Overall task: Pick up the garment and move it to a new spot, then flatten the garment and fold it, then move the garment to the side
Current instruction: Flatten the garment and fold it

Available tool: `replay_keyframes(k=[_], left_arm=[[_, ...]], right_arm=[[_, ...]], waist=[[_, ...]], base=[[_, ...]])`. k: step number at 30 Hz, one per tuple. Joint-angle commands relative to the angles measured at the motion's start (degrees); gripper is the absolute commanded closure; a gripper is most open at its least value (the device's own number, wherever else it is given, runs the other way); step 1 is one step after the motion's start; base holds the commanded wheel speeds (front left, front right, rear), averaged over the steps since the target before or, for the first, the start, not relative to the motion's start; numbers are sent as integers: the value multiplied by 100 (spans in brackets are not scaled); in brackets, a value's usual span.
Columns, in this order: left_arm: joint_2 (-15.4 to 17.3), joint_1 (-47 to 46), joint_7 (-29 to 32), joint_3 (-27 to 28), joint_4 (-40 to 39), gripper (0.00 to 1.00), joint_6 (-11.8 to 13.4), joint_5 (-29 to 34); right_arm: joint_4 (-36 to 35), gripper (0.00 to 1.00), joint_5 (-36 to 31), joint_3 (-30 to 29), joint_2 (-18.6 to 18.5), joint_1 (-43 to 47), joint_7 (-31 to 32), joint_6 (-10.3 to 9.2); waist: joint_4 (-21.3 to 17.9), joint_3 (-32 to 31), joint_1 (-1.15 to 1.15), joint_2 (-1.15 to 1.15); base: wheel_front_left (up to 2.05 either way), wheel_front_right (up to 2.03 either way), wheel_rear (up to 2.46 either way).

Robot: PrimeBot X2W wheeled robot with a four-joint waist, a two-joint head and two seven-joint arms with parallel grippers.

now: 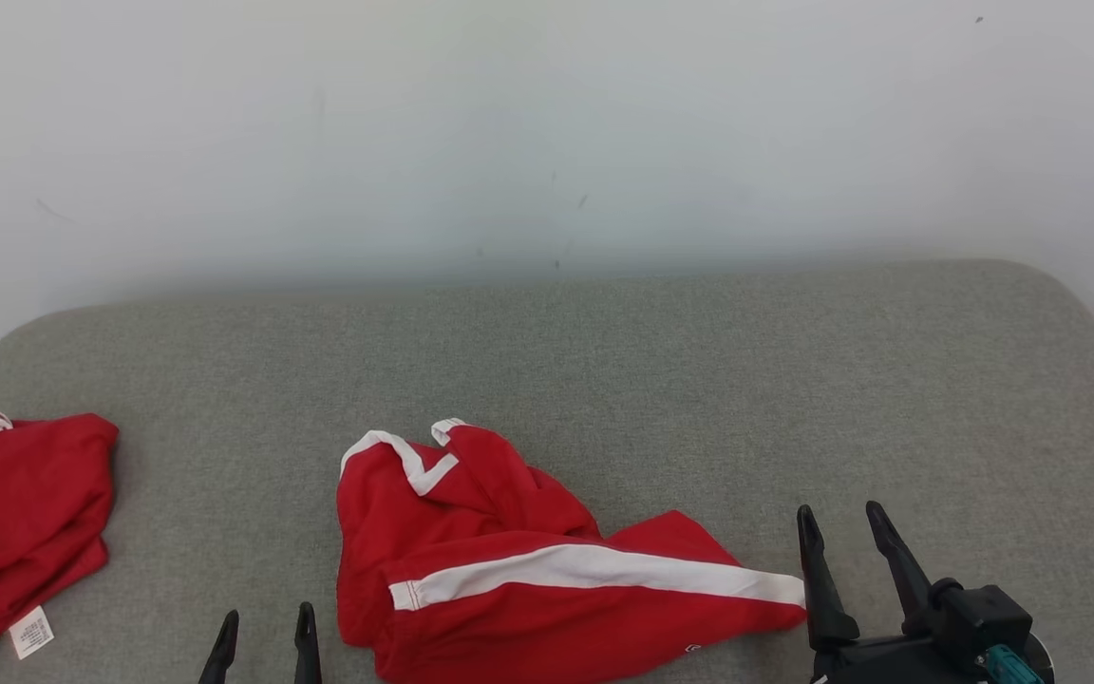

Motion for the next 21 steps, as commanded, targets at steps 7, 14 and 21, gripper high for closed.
replay_keyframes(k=[7,14,21], left_arm=[[-4,94,-20,60,-7,0,-4,111],[-5,46,-20,316,140,0,-52,194],[-6,-85,-20,211,205,0,-174,49]], right_arm=[[189,0,-147,10,13,138,-1,-14],[370,0,-223,38,12,171,-1,-14],[462,0,-264,47,13,143,-1,-14]], waist=[[-13,-14,1,0],[-29,5,1,0],[2,83,1,0]], base=[[0,0,0],[0,0,0],[0,0,0]])
